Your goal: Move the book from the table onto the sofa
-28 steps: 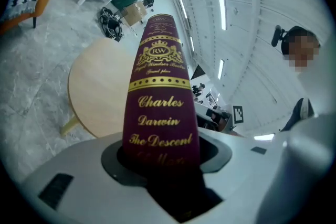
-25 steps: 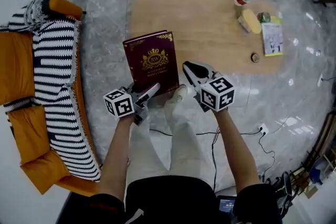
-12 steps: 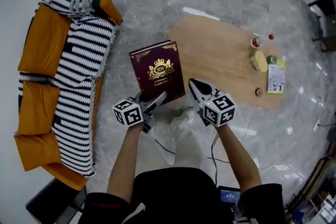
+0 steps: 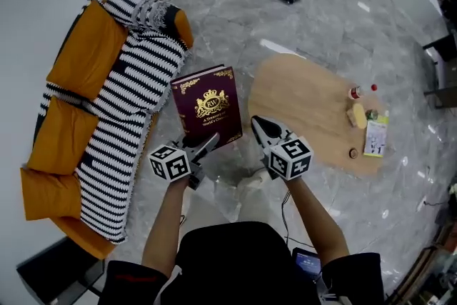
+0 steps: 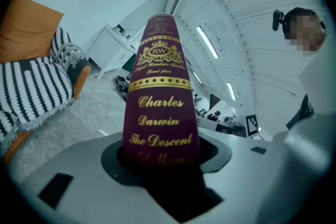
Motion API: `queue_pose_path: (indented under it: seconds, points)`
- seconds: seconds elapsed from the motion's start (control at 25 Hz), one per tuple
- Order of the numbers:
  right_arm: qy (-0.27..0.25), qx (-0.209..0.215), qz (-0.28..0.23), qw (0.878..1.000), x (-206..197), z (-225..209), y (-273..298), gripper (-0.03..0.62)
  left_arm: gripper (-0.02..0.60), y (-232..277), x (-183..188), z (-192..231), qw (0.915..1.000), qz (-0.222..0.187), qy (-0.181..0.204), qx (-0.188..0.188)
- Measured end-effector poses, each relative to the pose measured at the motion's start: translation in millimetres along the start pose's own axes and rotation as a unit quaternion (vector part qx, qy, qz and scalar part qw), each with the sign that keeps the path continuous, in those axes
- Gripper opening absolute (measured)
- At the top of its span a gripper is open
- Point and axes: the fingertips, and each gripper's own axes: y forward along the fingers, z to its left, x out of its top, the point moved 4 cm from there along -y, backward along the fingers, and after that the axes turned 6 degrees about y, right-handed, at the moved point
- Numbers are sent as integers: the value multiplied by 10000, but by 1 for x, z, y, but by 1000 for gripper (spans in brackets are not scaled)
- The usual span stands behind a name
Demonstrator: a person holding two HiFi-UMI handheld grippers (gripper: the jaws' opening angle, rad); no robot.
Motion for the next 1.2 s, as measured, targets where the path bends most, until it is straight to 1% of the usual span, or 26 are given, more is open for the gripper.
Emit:
queue_pose_path:
  seconds: [0.08, 0.2, 0.32, 0.44, 0.6, 0.72, 0.84, 0.96, 1.08, 1.2]
  points:
    - [-140, 77, 13, 9999, 9, 22, 16, 17, 244, -23, 18, 10, 9997, -189, 92, 129]
    - [-273, 284, 32, 9992, 22, 55, 38, 17, 243, -58, 41, 26, 9984, -477, 126, 258]
    - [-461, 438, 20, 9980, 37, 87, 61, 17, 244, -88, 59, 44, 9972, -567, 243, 433]
    - [-605, 616, 7, 9963, 49, 122, 89, 17, 244, -123, 74, 63, 9955, -699, 264, 586]
    - [-830, 791, 62, 9934, 59, 171, 125, 17, 244, -170, 96, 84, 9918, -965, 246, 796]
    - [-1050, 957, 145, 9897, 66, 204, 149, 17, 244, -201, 113, 97, 9881, -1179, 308, 936]
    - [-1106, 1062, 175, 9880, 69, 232, 169, 17, 244, -232, 122, 110, 9860, -1252, 405, 1024]
    - [-1147, 1159, 160, 9865, 71, 257, 191, 17, 244, -257, 129, 126, 9845, -1308, 423, 1093]
    - [-1167, 1272, 165, 9849, 73, 278, 209, 17, 244, -277, 135, 137, 9831, -1362, 418, 1147]
    - [-1265, 1414, 283, 9814, 72, 298, 225, 17, 244, -293, 144, 144, 9806, -1448, 452, 1239]
